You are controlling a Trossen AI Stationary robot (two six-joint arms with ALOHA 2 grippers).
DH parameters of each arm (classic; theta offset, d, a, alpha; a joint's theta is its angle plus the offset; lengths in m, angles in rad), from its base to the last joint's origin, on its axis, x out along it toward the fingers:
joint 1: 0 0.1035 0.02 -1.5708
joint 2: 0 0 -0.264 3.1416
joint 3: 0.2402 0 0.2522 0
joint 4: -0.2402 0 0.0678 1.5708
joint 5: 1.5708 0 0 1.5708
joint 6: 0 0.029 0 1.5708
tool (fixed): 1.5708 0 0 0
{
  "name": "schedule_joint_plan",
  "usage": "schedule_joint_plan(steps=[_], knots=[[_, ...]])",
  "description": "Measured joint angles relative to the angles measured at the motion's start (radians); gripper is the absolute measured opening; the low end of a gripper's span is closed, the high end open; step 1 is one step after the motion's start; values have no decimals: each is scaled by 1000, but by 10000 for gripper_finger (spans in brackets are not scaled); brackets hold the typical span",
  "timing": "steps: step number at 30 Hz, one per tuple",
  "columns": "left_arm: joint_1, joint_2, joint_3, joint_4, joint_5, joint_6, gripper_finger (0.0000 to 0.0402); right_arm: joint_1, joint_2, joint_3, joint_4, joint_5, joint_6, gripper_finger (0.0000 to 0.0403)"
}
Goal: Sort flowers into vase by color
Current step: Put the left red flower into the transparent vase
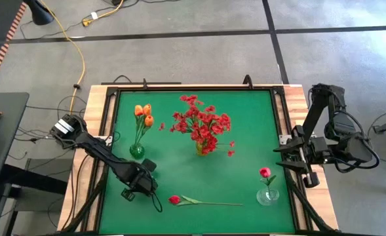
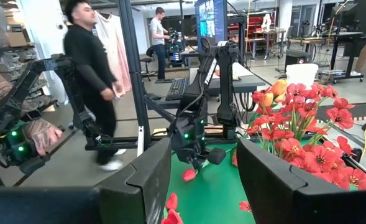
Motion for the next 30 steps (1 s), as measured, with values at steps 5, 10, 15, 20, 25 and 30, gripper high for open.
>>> schedule_joint_plan(steps=[5,10,15,20,25,30], knots=[[0,-3,55,-2,-8,-18,8,0,0,0,0,0,0,207],[5,-13,174,-45,-96,17,6,0,0,0,0,0,-1,207],[33,-61,310,-82,-205,40,3,0,-2,0,0,0,-4,207],[76,-160,428,-87,-254,43,1,0,-2,0,23,0,-83,207],[137,-266,537,-42,-157,15,1,-2,-1,0,123,6,-259,207],[176,-366,584,200,-61,-9,1,-2,-1,0,264,8,-445,207]])
